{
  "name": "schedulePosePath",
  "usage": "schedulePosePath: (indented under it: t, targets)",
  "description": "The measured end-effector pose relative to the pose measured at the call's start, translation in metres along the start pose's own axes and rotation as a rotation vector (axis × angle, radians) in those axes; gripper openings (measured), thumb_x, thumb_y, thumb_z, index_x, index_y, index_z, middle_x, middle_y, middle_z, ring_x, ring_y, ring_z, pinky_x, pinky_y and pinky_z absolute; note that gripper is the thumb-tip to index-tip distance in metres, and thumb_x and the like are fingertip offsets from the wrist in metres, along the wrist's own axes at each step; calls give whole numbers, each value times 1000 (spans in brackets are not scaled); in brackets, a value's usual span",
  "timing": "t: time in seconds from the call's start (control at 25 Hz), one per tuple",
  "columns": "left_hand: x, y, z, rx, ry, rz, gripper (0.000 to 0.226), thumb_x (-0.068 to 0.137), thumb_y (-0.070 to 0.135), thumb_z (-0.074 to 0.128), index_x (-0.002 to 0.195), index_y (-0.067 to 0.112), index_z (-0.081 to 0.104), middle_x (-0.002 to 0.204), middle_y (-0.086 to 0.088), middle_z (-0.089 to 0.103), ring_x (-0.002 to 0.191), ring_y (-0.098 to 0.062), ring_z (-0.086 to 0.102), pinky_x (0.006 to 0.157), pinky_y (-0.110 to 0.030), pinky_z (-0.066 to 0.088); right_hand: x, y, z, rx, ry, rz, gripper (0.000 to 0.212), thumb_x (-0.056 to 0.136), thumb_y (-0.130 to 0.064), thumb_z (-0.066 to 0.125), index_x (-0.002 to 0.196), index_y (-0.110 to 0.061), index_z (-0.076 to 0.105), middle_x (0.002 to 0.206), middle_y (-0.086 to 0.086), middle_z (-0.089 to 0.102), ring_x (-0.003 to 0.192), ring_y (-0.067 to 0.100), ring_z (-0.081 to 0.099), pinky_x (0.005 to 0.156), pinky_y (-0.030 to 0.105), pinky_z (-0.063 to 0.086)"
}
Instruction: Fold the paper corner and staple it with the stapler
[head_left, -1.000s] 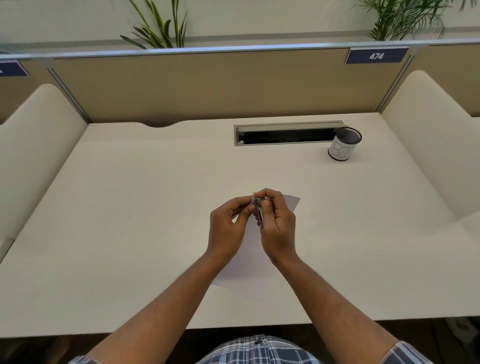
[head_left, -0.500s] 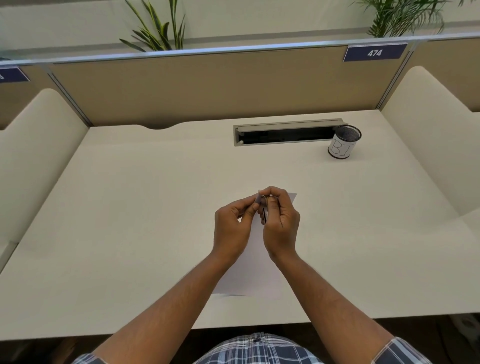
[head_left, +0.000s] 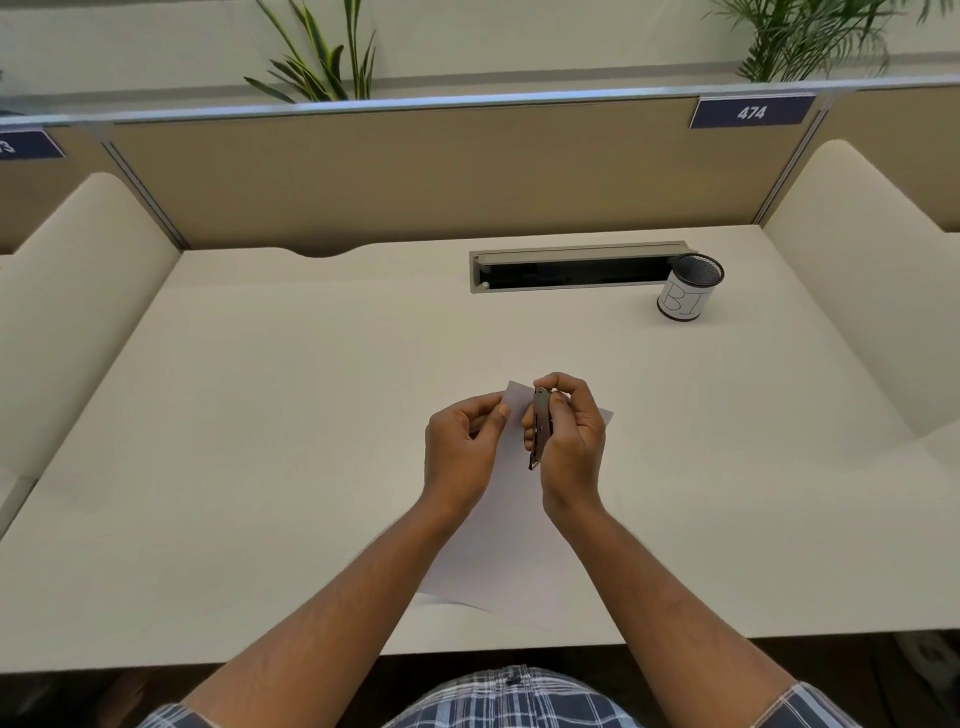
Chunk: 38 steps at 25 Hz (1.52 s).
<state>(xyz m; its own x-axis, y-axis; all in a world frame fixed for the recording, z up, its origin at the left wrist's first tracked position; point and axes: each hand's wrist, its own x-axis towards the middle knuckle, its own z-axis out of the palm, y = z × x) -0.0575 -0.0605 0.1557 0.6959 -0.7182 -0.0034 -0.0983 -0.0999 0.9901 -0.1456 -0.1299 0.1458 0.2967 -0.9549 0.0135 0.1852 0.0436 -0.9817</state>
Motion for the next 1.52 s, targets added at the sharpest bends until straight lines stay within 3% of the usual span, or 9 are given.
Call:
schedulePosePath:
  t: [0.16, 0.32, 0.48, 0.6, 0.76, 0.96, 1.12, 1.32, 1.52]
  targets:
    - [-2, 5, 0, -17, -13, 39, 20, 96, 19, 67, 108, 35, 71, 101, 13, 76, 97, -4, 73, 88, -25, 59, -9, -3, -1, -69, -46, -35, 29, 107, -7, 39, 105, -24, 62, 74, 21, 59, 63, 25, 52, 54, 42, 46]
    - [-4, 3, 0, -4, -28, 86, 24, 97, 11, 65, 111, 30, 72, 99, 11, 77, 94, -6, 74, 84, -23, 59, -21, -2, 1, -116, -63, -40, 21, 103, -19, 45, 116, -35, 51, 80, 19, 67, 69, 23, 59, 60, 37, 51]
    - [-5, 0, 0, 12, -34, 139, 24, 97, 6, 63, 115, 19, 74, 102, 7, 78, 96, -8, 73, 83, -20, 57, -21, -5, 0, -87, -45, 6, 20, 106, -14, 46, 111, -33, 50, 84, 17, 72, 72, 20, 62, 59, 28, 51]
    - [-6, -1, -1, 33, -19, 164, 27, 97, 5, 63, 115, 21, 74, 102, 11, 77, 98, -5, 73, 84, -18, 56, -20, -9, -1, -61, -64, 24, 17, 107, -11, 45, 112, -25, 53, 78, 7, 71, 71, 16, 64, 62, 34, 54]
    - [-7, -1, -4, 69, -5, 204, 30, 96, 3, 63, 113, 25, 73, 101, 15, 76, 98, -3, 72, 85, -19, 57, -20, -11, -1, -66, -91, 9, 15, 107, -11, 46, 113, -21, 57, 82, 16, 70, 71, 22, 65, 64, 41, 55]
    - [-7, -2, -5, 93, -11, 222, 24, 97, 6, 63, 113, 18, 76, 99, 9, 78, 96, -6, 73, 85, -20, 57, -23, -11, 1, -114, -77, -85, 21, 107, -8, 45, 106, -19, 63, 83, 6, 69, 69, 21, 63, 61, 43, 55]
    - [-9, -3, -3, 103, -22, 216, 23, 97, 7, 63, 113, 15, 77, 100, 5, 79, 96, -6, 73, 86, -22, 58, -24, -7, 0, -189, -36, -168, 26, 106, -8, 44, 103, -21, 66, 81, -5, 71, 67, 16, 64, 57, 39, 56]
    - [-14, -3, 0, 133, -21, 233, 24, 96, 7, 65, 116, 15, 76, 106, 6, 78, 100, -1, 72, 89, -20, 57, -20, -5, 0, -238, 11, -186, 27, 104, -7, 43, 99, -17, 67, 78, -2, 71, 65, 12, 64, 57, 24, 49]
    - [-17, 1, 3, 126, -38, 234, 25, 98, 14, 65, 118, 24, 74, 105, 13, 77, 101, 1, 71, 87, -20, 57, -17, -10, 0, -69, 36, -9, 33, 101, -11, 37, 92, -20, 67, 68, 4, 64, 59, 18, 56, 50, 34, 46]
